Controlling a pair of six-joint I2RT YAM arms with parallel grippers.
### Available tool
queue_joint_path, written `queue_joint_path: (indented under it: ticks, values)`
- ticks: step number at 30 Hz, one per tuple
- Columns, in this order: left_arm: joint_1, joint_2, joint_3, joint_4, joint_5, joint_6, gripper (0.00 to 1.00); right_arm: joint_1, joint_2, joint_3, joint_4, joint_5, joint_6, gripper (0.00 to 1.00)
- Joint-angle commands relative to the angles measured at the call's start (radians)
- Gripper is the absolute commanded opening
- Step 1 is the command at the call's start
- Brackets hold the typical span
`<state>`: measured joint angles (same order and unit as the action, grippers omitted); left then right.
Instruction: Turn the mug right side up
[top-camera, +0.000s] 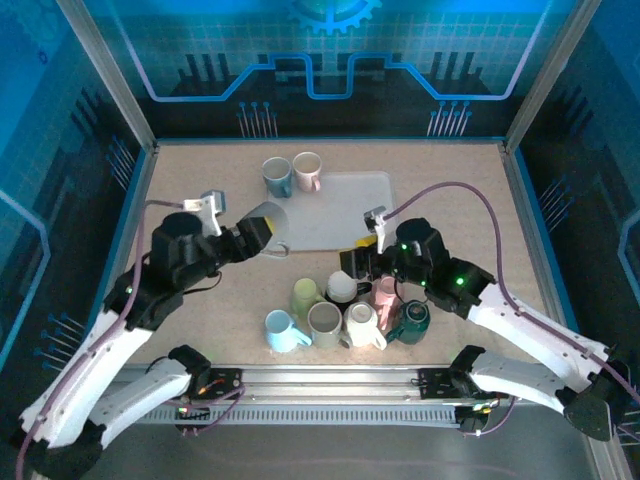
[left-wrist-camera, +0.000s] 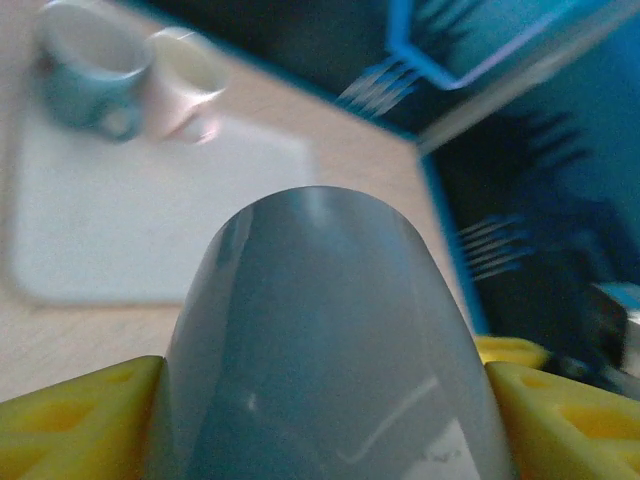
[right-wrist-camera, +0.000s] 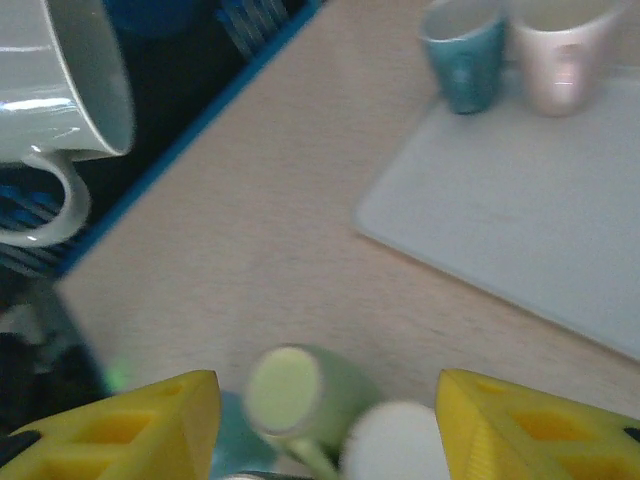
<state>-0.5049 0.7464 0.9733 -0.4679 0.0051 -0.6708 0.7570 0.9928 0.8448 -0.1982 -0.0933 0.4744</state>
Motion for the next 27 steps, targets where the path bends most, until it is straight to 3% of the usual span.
queue_joint_path:
  ticks: [1, 4, 6, 13, 17, 27]
  values:
    - [0.003, -0.058, -0.097, 0.438, 0.204, 0.073, 0.60, -0.047, 0.017, -0.014, 0.228, -0.349, 0.123, 0.63]
    - [0.002, -0.091, -0.153, 0.586, 0.297, 0.058, 0.59, -0.084, 0.034, -0.055, 0.409, -0.502, 0.251, 0.74]
    - [0.002, -0.095, -0.159, 0.614, 0.334, 0.055, 0.58, -0.101, 0.051, -0.091, 0.590, -0.580, 0.349, 0.74]
    - [0.001, -0.109, -0.188, 0.688, 0.398, 0.043, 0.58, -0.107, 0.168, -0.113, 0.960, -0.707, 0.576, 0.74]
    - [0.000, -0.113, -0.195, 0.690, 0.403, 0.045, 0.57, -0.096, 0.208, -0.100, 1.034, -0.720, 0.622, 0.69]
    - [0.000, -0.113, -0.208, 0.660, 0.401, 0.077, 0.57, -0.065, 0.213, -0.075, 0.974, -0.708, 0.576, 0.60]
